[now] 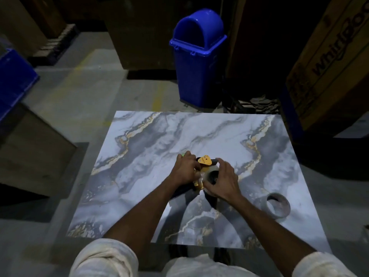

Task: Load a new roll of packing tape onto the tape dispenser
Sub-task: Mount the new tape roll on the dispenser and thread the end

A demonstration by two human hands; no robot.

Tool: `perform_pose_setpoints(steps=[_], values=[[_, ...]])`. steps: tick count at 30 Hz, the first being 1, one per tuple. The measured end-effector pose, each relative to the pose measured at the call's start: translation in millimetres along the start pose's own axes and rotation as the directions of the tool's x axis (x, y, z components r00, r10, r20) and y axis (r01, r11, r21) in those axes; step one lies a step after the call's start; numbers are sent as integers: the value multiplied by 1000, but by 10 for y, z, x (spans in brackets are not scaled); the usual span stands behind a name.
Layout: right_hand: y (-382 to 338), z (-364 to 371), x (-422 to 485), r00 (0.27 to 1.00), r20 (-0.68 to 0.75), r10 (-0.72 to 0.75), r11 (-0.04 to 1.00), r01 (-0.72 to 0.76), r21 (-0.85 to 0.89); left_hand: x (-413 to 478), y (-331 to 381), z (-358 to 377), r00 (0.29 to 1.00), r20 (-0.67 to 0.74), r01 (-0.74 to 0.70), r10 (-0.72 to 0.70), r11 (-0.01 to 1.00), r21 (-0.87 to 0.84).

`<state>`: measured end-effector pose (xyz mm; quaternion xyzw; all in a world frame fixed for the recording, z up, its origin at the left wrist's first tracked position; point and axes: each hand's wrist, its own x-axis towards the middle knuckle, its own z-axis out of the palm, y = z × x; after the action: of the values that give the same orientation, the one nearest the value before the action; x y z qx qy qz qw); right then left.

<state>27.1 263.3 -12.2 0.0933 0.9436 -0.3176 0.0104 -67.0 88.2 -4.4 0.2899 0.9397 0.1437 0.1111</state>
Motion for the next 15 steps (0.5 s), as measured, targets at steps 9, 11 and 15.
perform_pose_setpoints(steps=[9, 11, 15], values=[[154, -26, -72, 974, 211, 87, 990, -107, 88, 329, 299, -272, 948, 310, -169, 70, 937, 306], [144, -42, -80, 976, 207, 71, 991, -94, 99, 355, 310, -243, 942, 319, -208, 103, 925, 317], [149, -57, -62, 971, 228, 74, 991, -98, 96, 373, 303, -197, 933, 333, -242, 138, 924, 296]])
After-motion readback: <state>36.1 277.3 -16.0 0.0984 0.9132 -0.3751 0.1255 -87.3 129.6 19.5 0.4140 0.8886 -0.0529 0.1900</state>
